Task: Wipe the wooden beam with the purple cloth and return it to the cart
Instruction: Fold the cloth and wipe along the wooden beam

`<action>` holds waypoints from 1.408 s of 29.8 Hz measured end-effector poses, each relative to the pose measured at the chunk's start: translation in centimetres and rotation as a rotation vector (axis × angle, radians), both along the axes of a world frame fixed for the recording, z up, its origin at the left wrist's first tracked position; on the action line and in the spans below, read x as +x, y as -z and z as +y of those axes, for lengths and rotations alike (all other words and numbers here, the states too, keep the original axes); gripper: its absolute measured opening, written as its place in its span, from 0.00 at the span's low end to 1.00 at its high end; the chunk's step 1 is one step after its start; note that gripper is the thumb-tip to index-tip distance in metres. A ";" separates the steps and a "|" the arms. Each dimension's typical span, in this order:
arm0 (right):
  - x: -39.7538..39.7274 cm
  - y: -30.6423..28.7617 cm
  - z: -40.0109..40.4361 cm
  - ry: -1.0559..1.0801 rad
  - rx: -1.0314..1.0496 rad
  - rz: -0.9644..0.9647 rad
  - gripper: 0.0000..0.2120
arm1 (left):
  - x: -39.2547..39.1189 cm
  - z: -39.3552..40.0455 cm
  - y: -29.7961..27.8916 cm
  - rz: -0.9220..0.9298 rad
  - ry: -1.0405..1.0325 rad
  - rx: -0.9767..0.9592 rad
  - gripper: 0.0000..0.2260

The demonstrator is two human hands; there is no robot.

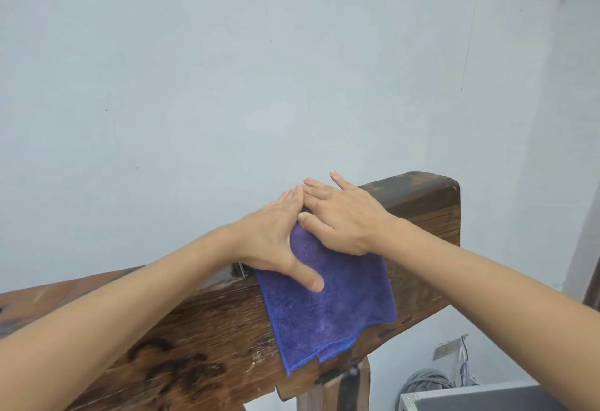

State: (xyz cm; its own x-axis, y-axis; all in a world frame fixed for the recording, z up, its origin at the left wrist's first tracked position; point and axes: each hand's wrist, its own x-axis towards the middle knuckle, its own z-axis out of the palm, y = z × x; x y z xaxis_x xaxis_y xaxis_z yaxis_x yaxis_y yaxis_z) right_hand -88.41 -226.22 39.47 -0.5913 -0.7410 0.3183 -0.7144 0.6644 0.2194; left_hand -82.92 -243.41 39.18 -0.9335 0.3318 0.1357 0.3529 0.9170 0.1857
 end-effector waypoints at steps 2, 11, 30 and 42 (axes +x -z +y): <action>-0.4 0.0 0.6 0.029 -0.021 -0.005 0.29 | -0.6 0.6 0.4 0.037 -0.016 -0.076 0.70; -2.3 -0.5 2.6 0.069 -0.058 -0.021 0.29 | -3.5 3.1 -0.6 -0.040 -0.025 -0.039 0.66; -6.9 -1.3 9.4 0.209 -0.097 -0.019 0.34 | -9.4 9.9 -2.6 -0.090 0.047 -0.061 0.62; -10.0 -2.4 14.3 0.331 -0.221 -0.091 0.35 | -14.3 15.7 -4.0 -0.159 0.168 0.062 0.52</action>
